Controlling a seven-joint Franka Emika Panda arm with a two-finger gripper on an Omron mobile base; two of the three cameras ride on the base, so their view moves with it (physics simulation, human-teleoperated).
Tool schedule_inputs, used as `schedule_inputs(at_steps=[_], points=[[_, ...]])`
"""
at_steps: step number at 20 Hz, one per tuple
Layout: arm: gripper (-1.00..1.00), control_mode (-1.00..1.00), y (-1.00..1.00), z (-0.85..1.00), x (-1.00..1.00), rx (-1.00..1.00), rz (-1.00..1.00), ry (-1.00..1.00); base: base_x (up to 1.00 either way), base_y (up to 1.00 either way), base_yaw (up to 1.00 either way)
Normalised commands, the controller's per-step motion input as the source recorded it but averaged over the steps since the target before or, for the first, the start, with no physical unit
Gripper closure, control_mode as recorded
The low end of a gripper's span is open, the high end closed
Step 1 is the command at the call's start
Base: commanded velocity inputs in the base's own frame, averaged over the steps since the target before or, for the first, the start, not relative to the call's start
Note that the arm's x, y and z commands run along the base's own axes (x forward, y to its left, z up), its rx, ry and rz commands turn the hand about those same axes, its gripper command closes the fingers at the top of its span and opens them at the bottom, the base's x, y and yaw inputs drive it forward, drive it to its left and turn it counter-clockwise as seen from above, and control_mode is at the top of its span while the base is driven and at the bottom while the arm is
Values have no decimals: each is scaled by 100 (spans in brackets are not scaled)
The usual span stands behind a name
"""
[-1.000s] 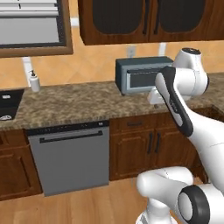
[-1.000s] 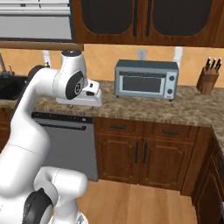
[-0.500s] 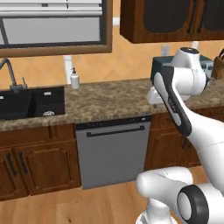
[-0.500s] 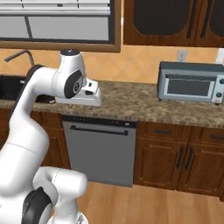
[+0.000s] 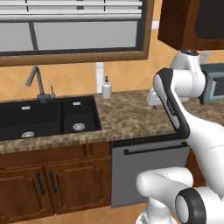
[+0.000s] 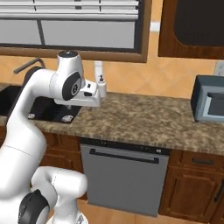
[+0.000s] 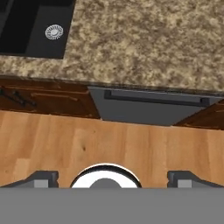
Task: Navigate to the coffee machine.
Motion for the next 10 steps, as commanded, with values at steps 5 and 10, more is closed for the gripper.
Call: schedule_inputs(at_steps=[5, 10], points=[[-100, 100, 0, 0, 0, 0, 0, 0, 82, 47, 7], [-100, 100, 0, 0, 0, 0, 0, 0, -24, 87, 11]])
